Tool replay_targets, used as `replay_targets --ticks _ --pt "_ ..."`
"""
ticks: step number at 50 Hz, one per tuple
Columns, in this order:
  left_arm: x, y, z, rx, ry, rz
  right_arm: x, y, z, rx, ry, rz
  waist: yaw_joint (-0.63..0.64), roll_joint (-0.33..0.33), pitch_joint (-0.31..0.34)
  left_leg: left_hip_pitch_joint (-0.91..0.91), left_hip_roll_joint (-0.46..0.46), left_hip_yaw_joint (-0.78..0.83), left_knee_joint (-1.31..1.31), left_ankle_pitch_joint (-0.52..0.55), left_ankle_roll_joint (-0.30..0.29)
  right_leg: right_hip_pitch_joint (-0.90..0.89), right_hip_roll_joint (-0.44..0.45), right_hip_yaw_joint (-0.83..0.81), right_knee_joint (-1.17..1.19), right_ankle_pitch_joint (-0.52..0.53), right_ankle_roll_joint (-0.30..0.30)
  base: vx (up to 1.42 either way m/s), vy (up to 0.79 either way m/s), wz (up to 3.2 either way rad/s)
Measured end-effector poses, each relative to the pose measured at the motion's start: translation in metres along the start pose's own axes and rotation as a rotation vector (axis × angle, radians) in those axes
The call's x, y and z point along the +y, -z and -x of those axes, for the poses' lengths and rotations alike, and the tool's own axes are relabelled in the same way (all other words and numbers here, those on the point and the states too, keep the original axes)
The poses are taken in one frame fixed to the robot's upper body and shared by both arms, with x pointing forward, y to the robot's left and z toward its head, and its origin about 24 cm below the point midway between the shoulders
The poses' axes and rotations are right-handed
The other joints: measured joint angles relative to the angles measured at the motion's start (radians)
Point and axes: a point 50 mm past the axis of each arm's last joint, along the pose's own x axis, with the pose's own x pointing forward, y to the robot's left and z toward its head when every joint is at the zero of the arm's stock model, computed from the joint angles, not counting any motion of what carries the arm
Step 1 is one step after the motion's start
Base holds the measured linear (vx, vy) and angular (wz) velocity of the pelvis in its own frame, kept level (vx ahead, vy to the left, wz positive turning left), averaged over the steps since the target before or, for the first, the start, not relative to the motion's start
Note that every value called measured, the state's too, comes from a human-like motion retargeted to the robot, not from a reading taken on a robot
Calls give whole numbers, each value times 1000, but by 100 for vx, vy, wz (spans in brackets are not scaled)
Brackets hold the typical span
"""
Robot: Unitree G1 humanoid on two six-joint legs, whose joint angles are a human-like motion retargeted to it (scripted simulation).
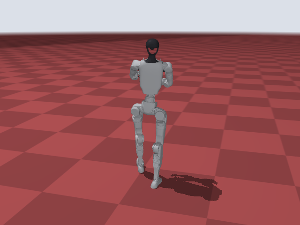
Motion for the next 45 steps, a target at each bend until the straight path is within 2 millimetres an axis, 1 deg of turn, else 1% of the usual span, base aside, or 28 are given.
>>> replay_targets --ticks 4,7,10,12,15,19,20,21,23,26,28,30,33,35,38,40,42,43,45 --pt "-1 -1 0 -12 22 -17 1 -3 -2 -14 -16 7 23 4 25 -8 22 81 -72 -17 -67 70 19 15 5 -22 -15 52 5 -42" --pt "-4 0 1 -9 32 -17 2 -2 -3 -17 -13 -2 28 -7 22 -4 37 159 -72 -40 -95 115 20 25 11 -31 -17 57 10 -28" --pt "-1 0 1 -2 38 -29 1 -3 -4 -17 -10 0 17 -9 8 10 56 208 -72 -13 -97 134 33 35 37 -27 -21 59 14 -14" --pt "-1 0 1 1 41 -23 1 -2 -4 -16 -7 -9 6 -8 -8 33 65 212 -72 19 -91 139 42 42 77 -2 -25 61 17 -2" --pt "-4 1 2 -1 51 -4 2 1 -3 -18 -11 -28 -12 1 -35 77 82 183 -72 46 -82 121 59 46 194 90 -30 63 20 9" --pt "-9 3 3 -8 59 17 4 5 -1 -16 -30 -34 -32 21 -87 115 104 121 -70 12 -66 -42 73 26 525 288 -8 58 23 27" --pt "-10 3 3 -7 57 21 4 5 -1 -14 -31 -34 -36 24 -98 120 106 106 -67 -2 -63 -94 71 17 615 328 0 52 22 49" --pt "-10 4 2 -4 52 22 4 5 0 -11 -29 -35 -41 27 -103 124 107 90 -57 -19 -62 -142 63 3 689 347 2 51 22 59" --pt "-10 5 2 5 42 18 3 5 0 -6 -23 -41 -51 33 -109 134 106 57 -34 -53 -61 -226 41 -31 807 352 -10 49 21 75" --pt "-8 5 2 18 29 3 2 5 1 -2 -14 -53 -66 45 -101 157 98 0 -2 -95 -64 -308 -7 -97 871 272 -63 46 18 99" --pt "-8 6 3 22 22 -2 2 5 2 -2 -10 -64 -76 53 -93 175 90 -42 16 -119 -65 -338 -31 -140 838 207 -97 44 15 120" --pt "-8 5 3 21 17 -1 3 6 2 -2 -7 -73 -87 59 -84 194 77 -92 31 -141 -64 -352 -49 -176 752 157 -116 43 12 136" --pt "-7 5 3 17 8 6 4 8 2 -3 -1 -85 -109 55 -66 226 47 -173 49 -170 -62 -347 -61 -203 548 128 -113 43 7 152" --pt "-7 4 3 14 0 14 4 8 2 -1 5 -90 -124 45 -50 252 19 -229 59 -187 -62 -331 -68 -202 381 142 -101 43 2 161" --pt "-6 4 2 12 -15 28 2 8 1 10 18 -86 -149 15 -15 304 -33 -318 71 -212 -61 -292 -92 -174 124 230 -66 43 -3 164" --pt "-5 4 2 13 -23 32 1 7 -1 20 22 -68 -164 -5 15 347 -60 -376 75 -229 -59 -269 -112 -149 -13 308 -29 44 -7 153" --pt "-6 4 1 10 -23 28 2 5 -2 24 13 -39 -173 -17 43 390 -72 -428 75 -244 -57 -262 -127 -130 -98 359 14 45 -10 134" --pt "-6 4 1 7 -22 24 2 4 -3 24 5 -26 -176 -19 55 410 -73 -452 73 -250 -55 -265 -133 -123 -121 365 38 45 -12 125" --pt "-8 3 1 -4 -16 19 4 3 -4 20 -11 -4 -182 -18 70 444 -67 -497 70 -258 -53 -281 -140 -110 -130 335 77 45 -14 120"
